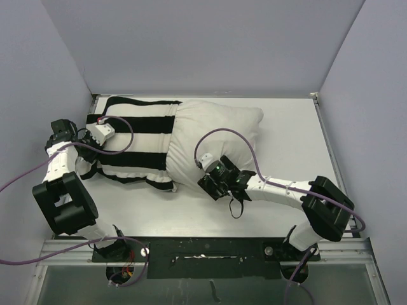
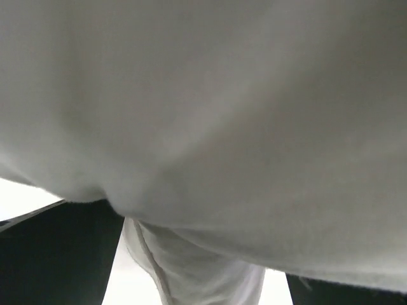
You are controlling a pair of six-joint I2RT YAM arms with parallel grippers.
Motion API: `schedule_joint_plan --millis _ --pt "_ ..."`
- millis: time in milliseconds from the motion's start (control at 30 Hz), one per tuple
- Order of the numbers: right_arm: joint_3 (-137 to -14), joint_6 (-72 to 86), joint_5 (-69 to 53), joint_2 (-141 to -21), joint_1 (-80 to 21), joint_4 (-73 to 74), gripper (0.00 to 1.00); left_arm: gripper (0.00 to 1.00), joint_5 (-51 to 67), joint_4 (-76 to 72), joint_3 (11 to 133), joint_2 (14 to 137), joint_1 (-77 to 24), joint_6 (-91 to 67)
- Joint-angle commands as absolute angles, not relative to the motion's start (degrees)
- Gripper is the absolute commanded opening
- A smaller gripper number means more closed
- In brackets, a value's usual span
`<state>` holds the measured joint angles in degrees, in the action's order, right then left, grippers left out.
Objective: Remove the pillowcase from the pillow
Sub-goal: Remove the pillow from the pillowcase.
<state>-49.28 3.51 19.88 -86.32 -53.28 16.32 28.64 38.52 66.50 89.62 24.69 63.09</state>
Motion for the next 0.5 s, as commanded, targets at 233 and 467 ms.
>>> schedule_joint_plan --millis 233,467 --pt "-45.3 6.3 25.7 -83.8 -46.7 8.4 0.00 0.00 32.9 39.8 69.8 86.4 24.1 64.0" --pt "-47.1 20.5 12.8 -72.8 -24.9 16.5 0.00 0.00 32.6 39.7 70.9 86.2 24.8 64.5"
